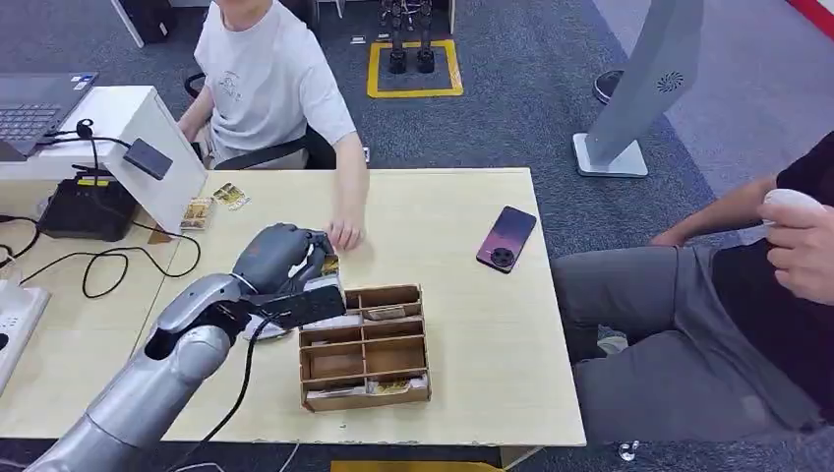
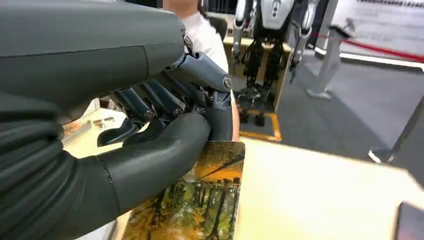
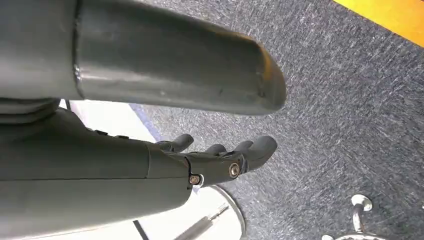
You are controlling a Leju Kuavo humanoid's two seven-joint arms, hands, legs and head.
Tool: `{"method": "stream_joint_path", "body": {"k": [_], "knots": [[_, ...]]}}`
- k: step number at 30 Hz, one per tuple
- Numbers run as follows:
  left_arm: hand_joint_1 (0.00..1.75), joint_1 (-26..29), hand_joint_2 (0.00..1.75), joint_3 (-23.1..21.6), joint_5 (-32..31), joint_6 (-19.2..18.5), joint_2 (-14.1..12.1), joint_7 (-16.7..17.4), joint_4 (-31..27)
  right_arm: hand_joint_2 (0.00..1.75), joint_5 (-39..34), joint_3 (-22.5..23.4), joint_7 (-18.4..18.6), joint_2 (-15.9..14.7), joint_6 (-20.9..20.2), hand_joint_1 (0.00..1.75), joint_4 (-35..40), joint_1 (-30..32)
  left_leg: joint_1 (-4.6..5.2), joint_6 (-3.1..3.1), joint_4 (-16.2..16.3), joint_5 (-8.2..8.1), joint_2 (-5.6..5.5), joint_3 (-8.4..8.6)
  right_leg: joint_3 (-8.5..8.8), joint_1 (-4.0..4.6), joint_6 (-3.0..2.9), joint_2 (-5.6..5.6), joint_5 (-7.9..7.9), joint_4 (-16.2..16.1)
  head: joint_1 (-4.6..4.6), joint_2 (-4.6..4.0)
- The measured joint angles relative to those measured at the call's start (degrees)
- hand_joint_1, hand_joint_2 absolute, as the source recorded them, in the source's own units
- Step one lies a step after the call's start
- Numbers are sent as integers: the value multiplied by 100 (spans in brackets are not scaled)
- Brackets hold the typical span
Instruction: Pass the card to the sensor for recognition and then transmit it.
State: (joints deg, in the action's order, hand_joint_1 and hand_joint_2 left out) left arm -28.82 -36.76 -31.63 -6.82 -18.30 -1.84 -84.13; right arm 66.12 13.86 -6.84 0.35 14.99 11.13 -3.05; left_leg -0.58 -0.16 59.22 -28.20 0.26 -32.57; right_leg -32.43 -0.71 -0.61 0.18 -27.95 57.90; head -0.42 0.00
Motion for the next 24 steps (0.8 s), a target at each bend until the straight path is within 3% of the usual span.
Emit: {"method": "stream_joint_path", "body": {"k": [10,13,18,24], "knots": [[175,-10,175,310,50,90,-216,-41,-636,0,-11,96,-17,0,17,0,-2,28,0,0,0,0,-1,0,0,0,0,0,0,0,-2,0],[175,-49,175,374,-245,249,-201,169,-682,0,29,101,-17,0,15,0,-2,37,0,0,1,0,-1,1,-2,0,0,0,0,-1,0,0],[175,-610,175,459,-746,385,153,822,-189,0,168,101,18,0,-48,0,2,-2,0,3,2,8,-13,-4,-1,0,4,-13,5,-1,0,0],[175,-1241,175,533,-1235,617,628,1176,854,0,238,101,53,22,-105,0,22,-84,1,1,5,10,-9,-5,-2,0,4,-11,11,-1,0,0]]}}
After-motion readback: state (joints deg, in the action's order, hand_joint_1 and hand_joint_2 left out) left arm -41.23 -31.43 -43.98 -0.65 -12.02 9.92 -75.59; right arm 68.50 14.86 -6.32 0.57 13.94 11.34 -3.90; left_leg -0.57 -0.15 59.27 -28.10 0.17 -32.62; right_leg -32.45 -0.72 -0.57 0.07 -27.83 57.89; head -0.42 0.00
